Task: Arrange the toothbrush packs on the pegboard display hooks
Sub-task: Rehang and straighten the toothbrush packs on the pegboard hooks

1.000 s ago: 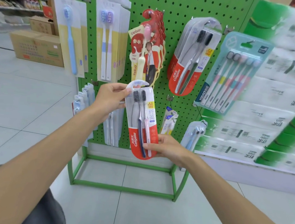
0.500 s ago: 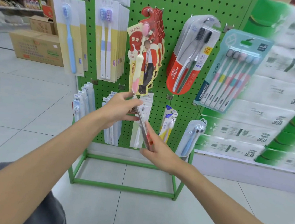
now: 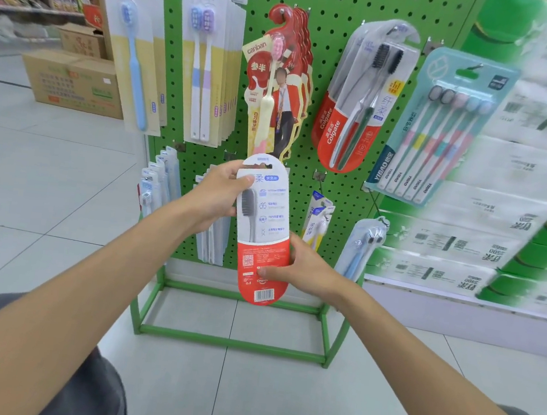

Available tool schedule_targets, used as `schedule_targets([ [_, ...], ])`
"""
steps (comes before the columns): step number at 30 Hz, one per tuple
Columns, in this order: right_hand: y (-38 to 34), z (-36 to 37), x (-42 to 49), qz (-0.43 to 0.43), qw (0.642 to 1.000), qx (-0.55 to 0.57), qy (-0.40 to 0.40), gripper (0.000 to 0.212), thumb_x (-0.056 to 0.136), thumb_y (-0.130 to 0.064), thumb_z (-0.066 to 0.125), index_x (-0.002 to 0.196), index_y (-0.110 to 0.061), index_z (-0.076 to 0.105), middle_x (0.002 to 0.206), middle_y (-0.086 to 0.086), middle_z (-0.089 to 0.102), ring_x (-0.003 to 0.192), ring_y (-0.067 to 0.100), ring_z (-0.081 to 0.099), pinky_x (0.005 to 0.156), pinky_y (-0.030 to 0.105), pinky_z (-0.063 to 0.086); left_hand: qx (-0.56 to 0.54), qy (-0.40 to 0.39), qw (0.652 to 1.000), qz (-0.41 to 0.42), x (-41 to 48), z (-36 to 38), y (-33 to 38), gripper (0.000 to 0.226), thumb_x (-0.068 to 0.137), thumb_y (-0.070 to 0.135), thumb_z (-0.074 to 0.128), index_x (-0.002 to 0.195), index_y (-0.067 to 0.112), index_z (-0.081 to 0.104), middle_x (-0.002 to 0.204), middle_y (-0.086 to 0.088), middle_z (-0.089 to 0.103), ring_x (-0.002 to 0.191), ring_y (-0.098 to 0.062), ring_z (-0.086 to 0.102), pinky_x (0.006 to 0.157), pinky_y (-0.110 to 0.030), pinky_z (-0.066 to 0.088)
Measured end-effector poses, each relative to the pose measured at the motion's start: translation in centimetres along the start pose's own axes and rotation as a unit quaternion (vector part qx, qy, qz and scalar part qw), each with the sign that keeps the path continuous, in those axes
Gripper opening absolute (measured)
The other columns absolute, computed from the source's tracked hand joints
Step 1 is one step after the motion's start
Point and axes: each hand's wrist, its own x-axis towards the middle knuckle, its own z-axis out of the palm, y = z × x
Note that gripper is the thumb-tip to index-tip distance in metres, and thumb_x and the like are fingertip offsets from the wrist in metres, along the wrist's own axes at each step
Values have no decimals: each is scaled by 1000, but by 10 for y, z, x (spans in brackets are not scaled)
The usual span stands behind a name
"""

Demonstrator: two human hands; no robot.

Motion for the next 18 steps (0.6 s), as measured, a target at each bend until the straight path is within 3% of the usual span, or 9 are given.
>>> schedule_targets([
  [2, -2, -3, 4, 14, 999, 32, 16, 63, 84, -6, 74, 136, -22, 41, 116, -2, 68, 95, 4, 68, 69, 14, 53, 5, -31, 999, -6, -3, 2, 0, 25, 106, 17, 39, 115, 28, 60, 104, 6, 72, 94, -9, 68, 67, -28, 56],
  [6, -10, -17, 13, 21, 996, 53, 75, 73, 86, -10, 72, 147, -21, 33, 116, 9, 69, 101, 20, 70, 86, 36, 58, 22, -76, 997, -24, -5, 6, -5, 28, 107, 21, 37, 119, 28, 62, 110, 3, 73, 98, -13, 69, 72, -32, 56],
  [11, -31, -38, 10, 3, 985, 105, 136, 68, 92, -14, 66, 150, -21, 31, 114, 5, 66, 99, 15, 67, 82, 28, 55, 34, -118, 991, -47, -7, 11, -10, 25, 106, 22, 39, 111, 29, 62, 103, 6, 75, 93, -10, 71, 71, -30, 56],
  [18, -46, -51, 3, -27, 971, 126, 204, 54, 94, -12, 62, 143, -15, 41, 104, 2, 68, 90, 14, 67, 91, 35, 56, 34, -134, 989, -56, -7, 12, -10, 23, 105, 23, 42, 108, 29, 64, 99, 6, 76, 93, -9, 71, 77, -33, 54],
])
